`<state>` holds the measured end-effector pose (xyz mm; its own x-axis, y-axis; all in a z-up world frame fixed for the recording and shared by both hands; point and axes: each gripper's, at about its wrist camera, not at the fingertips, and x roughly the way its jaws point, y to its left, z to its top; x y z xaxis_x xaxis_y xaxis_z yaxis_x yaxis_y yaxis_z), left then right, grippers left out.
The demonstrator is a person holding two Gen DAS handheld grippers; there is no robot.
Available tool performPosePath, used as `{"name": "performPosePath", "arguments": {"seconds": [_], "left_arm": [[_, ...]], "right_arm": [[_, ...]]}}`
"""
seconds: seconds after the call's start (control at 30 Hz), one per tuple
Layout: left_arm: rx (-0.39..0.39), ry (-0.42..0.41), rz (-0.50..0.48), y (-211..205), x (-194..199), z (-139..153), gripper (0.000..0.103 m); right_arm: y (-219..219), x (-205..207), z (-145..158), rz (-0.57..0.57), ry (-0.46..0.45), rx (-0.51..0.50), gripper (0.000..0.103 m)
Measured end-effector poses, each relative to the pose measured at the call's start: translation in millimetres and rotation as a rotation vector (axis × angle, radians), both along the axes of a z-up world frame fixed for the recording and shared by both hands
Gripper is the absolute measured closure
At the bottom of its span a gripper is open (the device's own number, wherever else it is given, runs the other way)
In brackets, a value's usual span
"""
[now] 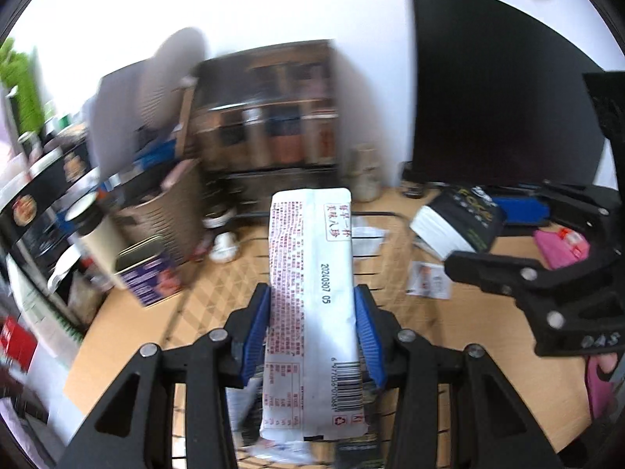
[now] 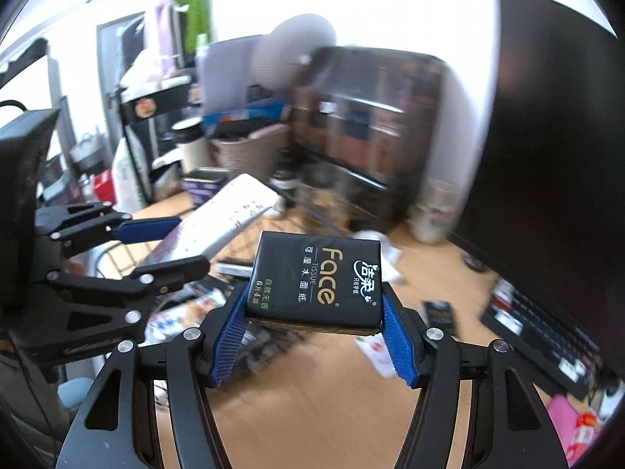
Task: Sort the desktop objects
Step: 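Carry the barcode packet and Face pack into the wire basket and open both grippers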
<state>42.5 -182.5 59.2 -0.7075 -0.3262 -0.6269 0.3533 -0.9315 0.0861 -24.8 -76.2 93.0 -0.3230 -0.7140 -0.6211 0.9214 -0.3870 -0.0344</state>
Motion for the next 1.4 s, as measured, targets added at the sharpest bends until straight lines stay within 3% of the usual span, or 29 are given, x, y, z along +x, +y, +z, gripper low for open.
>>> {"name": "performPosePath", "arguments": {"seconds": [0.27, 0.87, 1.0, 1.03, 1.1, 1.4], "left_arm": [[0.009, -0.024, 0.075, -39, 19, -10, 0.055], [0.025, -0.035, 0.055, -32, 16, -20, 0.055], [0.040, -0.013, 0.064, -35, 19, -16, 0.049], [0.038, -0.007, 0.068, -35, 20, -15, 0.039], [0.050, 0.010, 0.067, -36, 22, -13, 0.030], [0.066, 0.003, 0.041, -32, 19, -15, 0.030]], "right_arm": [[-51, 22, -17, 0.091, -0.030, 0.015, 0.040], [-52, 21, -26, 0.090, -0.038, 0.026, 0.040], [-51, 20, -25, 0.081, -0.034, 0.015, 0.039], [-50, 20, -24, 0.073, -0.021, 0.004, 0.039], [-50, 20, -23, 0.054, 0.002, 0.005, 0.033], [-47, 12, -20, 0.041, -0.014, -0.010, 0.032]]}}
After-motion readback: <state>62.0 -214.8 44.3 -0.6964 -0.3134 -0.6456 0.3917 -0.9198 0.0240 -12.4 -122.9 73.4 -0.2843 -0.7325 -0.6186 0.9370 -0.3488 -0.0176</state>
